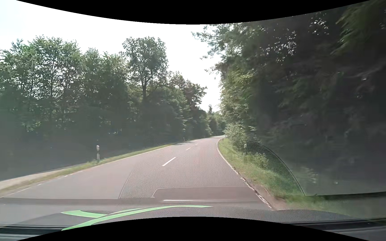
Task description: Follow the waypoints while adhering to traffic rules and regulations
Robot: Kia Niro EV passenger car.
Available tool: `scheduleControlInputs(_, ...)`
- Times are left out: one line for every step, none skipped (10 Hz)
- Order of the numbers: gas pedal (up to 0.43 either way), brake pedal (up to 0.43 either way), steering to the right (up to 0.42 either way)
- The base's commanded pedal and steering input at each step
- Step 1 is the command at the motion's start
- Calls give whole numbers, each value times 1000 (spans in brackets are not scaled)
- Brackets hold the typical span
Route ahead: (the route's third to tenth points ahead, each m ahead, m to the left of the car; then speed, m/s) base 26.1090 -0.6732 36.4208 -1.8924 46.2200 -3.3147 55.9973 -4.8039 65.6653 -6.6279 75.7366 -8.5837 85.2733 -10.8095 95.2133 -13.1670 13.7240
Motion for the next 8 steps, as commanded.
scheduleControlInputs(79,0,21)
scheduleControlInputs(79,0,21)
scheduleControlInputs(79,0,21)
scheduleControlInputs(79,0,20)
scheduleControlInputs(79,0,18)
scheduleControlInputs(87,0,16)
scheduleControlInputs(98,0,16)
scheduleControlInputs(110,0,16)
